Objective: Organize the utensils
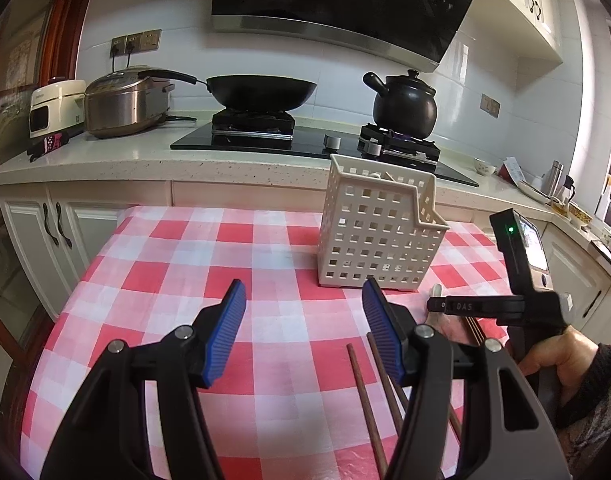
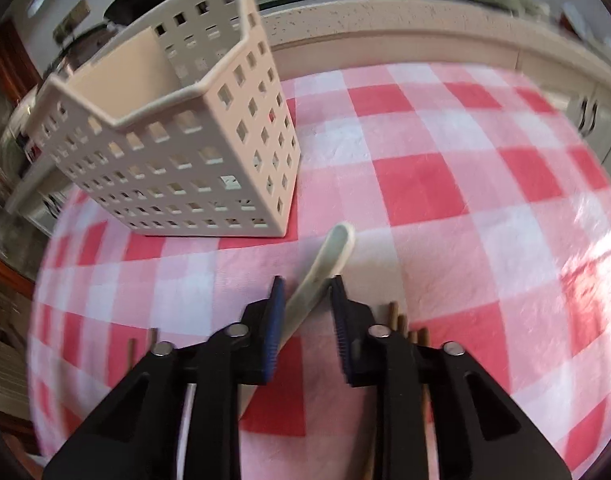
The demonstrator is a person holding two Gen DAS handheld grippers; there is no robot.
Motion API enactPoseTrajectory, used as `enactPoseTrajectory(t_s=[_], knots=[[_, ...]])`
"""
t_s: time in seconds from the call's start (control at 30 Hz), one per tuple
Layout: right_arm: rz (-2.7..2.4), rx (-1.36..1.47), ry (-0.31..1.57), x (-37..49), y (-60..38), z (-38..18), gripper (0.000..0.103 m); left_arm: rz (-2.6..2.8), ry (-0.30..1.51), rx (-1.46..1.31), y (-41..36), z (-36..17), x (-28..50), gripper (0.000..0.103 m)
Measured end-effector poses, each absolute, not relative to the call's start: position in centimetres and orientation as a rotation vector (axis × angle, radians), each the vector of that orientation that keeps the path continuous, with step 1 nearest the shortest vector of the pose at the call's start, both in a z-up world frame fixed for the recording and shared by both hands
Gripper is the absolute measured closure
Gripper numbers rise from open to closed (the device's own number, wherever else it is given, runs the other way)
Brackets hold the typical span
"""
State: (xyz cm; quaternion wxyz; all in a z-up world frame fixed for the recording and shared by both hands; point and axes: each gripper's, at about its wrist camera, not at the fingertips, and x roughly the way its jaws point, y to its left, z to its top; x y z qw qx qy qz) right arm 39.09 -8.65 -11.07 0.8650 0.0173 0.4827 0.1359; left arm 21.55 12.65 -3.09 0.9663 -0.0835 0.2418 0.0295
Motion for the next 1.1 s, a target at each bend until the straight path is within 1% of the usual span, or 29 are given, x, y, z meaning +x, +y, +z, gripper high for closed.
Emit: enactPoseTrajectory(t_s=[0.03,0.07,0.1,0.17,0.47,0.67,0.83,0.97,1.03,1.1], knots=[[0.285,0.019,1.006,38.9,-8.4,-11.1,0.086,0.060,0.491,-0.170,12.7,-3.1,21.5,0.045],[0.290,0.010,1.002,38.7,-8.3,-11.1,0.089,0.061,0.491,-0.170,12.7,-3.1,21.4,0.045],[0.301,0.010,0.999,38.5,-8.3,-11.1,0.097,0.061,0.490,-0.170,12.7,-3.0,21.4,0.045],[0.306,0.031,0.963,37.8,-8.8,-10.5,0.098,0.064,0.484,-0.166,12.7,-2.8,21.1,0.045],[0.361,0.063,0.836,35.6,-9.6,-5.9,0.099,0.062,0.458,-0.166,12.1,-1.9,20.0,0.045],[0.373,0.068,0.718,34.5,-10.0,-1.8,0.101,0.077,0.447,-0.167,12.1,-1.4,19.3,0.045],[0.368,0.036,0.624,34.6,-9.5,1.6,0.101,0.083,0.439,-0.169,12.2,-1.1,19.1,0.045],[0.378,0.017,0.635,35.2,-9.2,1.9,0.101,0.083,0.440,-0.169,12.2,-1.2,19.1,0.045],[0.398,0.016,0.697,35.8,-9.5,0.6,0.101,0.086,0.444,-0.171,12.4,-1.4,19.1,0.045],[0.397,0.006,0.771,36.1,-9.9,-1.1,0.096,0.092,0.445,-0.177,12.7,-1.5,19.1,0.045]])
